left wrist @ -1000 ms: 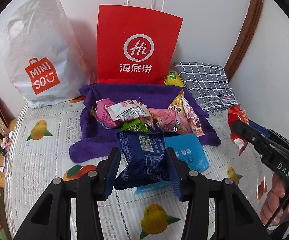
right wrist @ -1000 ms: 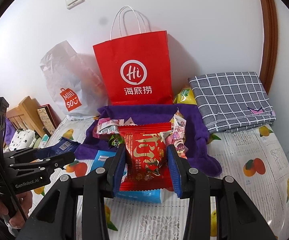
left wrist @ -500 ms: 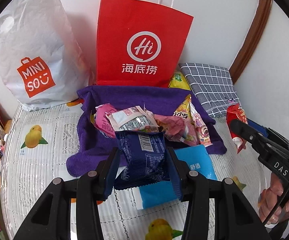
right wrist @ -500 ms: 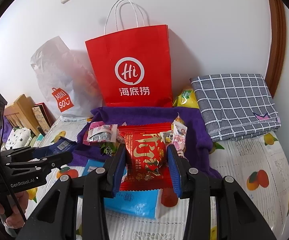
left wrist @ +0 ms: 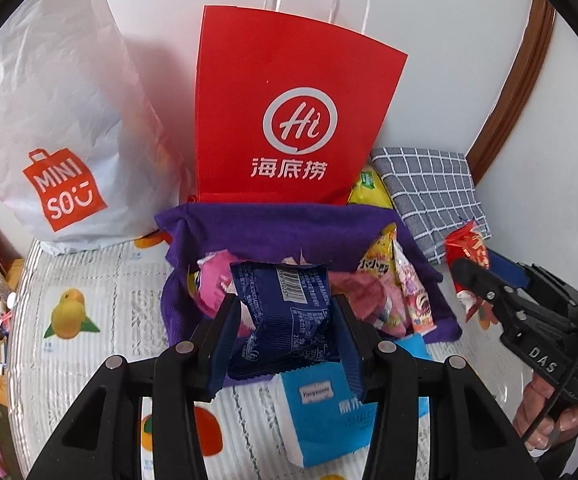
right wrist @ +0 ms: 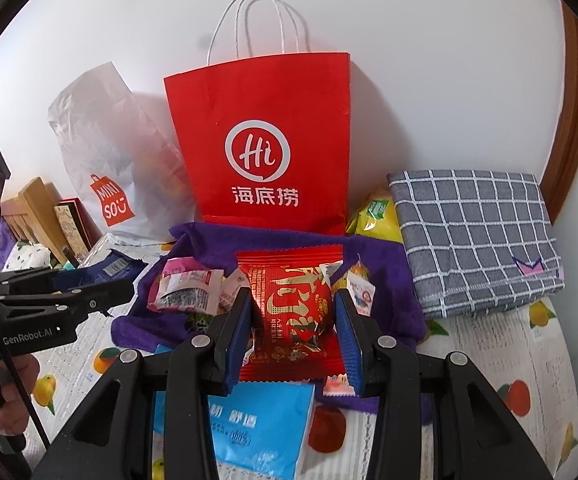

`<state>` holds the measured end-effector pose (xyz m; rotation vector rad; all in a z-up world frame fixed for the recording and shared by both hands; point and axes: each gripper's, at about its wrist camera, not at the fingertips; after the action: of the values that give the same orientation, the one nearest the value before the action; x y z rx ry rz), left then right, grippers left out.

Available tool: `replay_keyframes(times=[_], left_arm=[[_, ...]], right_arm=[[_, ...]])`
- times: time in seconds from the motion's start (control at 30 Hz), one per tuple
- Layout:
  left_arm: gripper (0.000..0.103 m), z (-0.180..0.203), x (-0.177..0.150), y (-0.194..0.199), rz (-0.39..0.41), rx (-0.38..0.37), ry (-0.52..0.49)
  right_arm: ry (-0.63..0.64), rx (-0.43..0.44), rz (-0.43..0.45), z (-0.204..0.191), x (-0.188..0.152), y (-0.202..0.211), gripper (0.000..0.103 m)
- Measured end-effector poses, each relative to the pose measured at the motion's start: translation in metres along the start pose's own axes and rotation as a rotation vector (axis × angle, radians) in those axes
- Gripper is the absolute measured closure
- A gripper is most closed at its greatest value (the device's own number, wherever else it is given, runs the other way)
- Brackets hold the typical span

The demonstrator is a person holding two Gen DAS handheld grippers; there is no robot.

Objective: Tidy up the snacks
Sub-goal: 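Carry both held packets up and over the purple towel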

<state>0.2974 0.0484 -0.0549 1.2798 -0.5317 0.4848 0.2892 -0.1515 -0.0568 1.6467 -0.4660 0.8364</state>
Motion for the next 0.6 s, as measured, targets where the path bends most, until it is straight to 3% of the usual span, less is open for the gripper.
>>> replay_keyframes(times=[0.37,0.6], left_arm=[[0.059,0.013,0.02,-0.044,-0.03,-0.036,0.005],[0.059,0.02,0.029,-0.075,-0.061,-0.053,-0.016]], right_arm=[[0.028,0.022,-0.025,0.001,0.017,-0.031,0.062],[0.008,0.018,-0.063,0.013,0.01,-0.06,0.062]])
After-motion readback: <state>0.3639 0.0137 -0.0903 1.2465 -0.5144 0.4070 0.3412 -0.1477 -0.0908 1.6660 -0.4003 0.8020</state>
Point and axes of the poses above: each gripper's, at about its wrist camera, not at the fingertips, and y roughly against the way its jaws point, z to its right, x to its top, and after that the axes turned 1 degree about z, right-handed
